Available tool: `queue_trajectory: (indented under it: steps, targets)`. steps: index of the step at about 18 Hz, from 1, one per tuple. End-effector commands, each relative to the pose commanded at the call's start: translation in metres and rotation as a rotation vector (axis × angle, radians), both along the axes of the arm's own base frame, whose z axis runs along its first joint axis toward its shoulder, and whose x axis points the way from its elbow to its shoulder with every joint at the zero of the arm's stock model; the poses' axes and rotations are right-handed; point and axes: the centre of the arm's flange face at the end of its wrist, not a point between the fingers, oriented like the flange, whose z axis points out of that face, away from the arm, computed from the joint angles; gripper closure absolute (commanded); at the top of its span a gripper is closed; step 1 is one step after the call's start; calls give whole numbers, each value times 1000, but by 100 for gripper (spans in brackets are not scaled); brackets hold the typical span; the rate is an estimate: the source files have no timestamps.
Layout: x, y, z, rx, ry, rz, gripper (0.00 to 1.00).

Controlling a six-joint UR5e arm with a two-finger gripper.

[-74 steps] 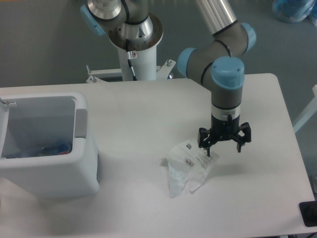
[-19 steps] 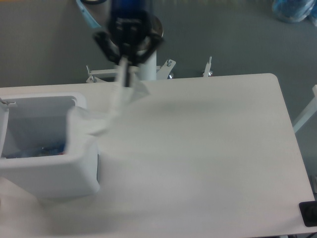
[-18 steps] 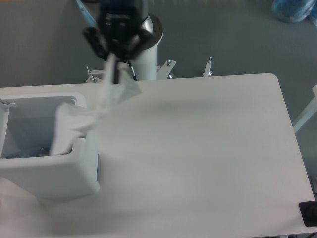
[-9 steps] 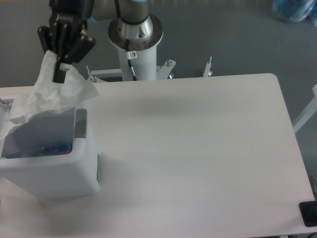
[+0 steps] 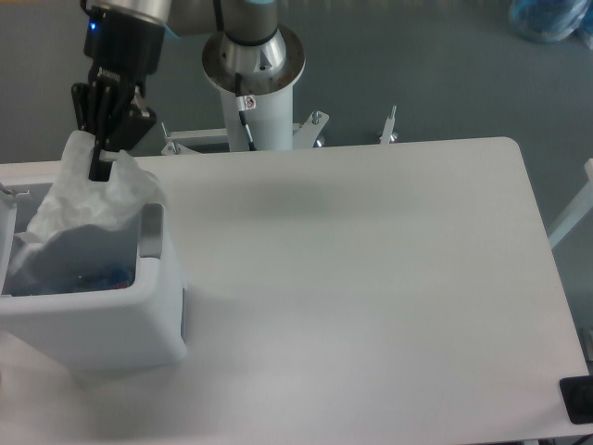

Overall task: Place the trash in the trash can
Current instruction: 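Push the bag down into the bin and open the gripper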

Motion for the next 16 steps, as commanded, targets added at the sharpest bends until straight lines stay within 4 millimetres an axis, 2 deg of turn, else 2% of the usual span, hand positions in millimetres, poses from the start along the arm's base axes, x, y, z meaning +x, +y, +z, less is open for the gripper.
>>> queue_trajectory:
  steps: [2, 5, 6, 7, 8, 9, 14, 16]
  targets:
    - [2, 11, -11, -18, -13, -14, 100]
    - [9, 16, -15, -25, -20, -30, 100]
    - [10, 18, -15, -25, -21, -32, 71]
    - [9, 20, -15, -24, -19, -36, 28]
    - [9, 20, -10, -16, -14, -36, 8]
    - [9, 20, -6, -10, -14, -32, 0]
    - [11, 12, 16, 26, 5, -22, 0]
    - [7, 11, 17, 26, 9, -15, 0]
